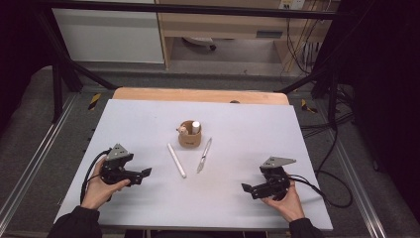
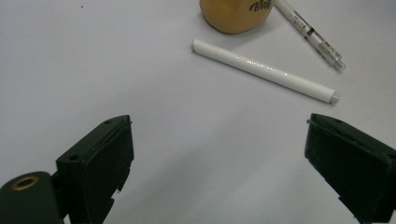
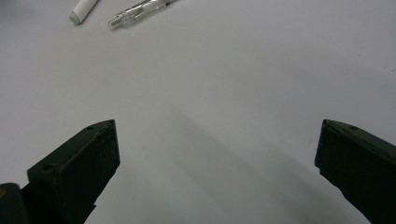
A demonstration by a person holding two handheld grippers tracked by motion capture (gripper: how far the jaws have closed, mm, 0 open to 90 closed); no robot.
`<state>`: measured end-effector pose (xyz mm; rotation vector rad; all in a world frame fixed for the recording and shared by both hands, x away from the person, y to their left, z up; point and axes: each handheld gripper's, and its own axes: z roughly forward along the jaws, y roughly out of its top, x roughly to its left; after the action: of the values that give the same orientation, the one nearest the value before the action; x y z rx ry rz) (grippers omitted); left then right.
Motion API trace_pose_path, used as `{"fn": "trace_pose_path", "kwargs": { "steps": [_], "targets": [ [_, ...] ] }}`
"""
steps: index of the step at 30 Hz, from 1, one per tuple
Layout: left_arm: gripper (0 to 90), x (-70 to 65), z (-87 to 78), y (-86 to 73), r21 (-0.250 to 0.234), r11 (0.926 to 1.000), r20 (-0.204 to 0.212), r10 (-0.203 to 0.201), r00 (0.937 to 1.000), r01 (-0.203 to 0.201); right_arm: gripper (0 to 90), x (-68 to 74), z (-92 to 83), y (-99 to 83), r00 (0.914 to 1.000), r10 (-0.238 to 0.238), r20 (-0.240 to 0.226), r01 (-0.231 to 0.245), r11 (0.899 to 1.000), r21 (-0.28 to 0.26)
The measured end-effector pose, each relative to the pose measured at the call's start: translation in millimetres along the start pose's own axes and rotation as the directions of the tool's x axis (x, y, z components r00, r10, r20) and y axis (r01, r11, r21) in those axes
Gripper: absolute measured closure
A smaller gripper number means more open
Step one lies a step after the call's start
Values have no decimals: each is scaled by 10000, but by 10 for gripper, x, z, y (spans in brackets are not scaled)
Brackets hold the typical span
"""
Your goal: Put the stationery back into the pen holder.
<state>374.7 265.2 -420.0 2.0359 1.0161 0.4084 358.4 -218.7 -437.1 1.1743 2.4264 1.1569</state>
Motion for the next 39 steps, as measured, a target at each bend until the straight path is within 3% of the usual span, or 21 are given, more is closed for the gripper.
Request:
{"fn": "trace_pose_path", "kwargs": {
  "steps": [4, 10, 21, 27, 39],
  "targets": [
    [81, 0, -24, -66, 48, 10000, 7, -44, 10000, 44, 6, 103, 63, 78, 9998, -174, 65, 173, 9998, 85],
    [80, 24, -56, -163, 142, 9999, 34, -11, 10000, 10, 5, 256, 150, 207, 9990, -288, -349, 288, 9996, -7],
    [75, 114, -106, -250, 142, 9996, -28, -241, 9997, 241, 30, 536, 414, 537, 9981, -401, -472, 395, 9991, -126],
    [75, 127, -93, -271, 222, 9993, -40, -298, 9995, 298, 55, 697, 618, 744, 9972, -605, -437, 607, 9982, 30],
    [75, 129, -77, -288, 308, 9990, -6, -310, 9995, 310, 133, 962, 1038, 1043, 9965, -555, -623, 577, 9978, 341]
  ]
}}
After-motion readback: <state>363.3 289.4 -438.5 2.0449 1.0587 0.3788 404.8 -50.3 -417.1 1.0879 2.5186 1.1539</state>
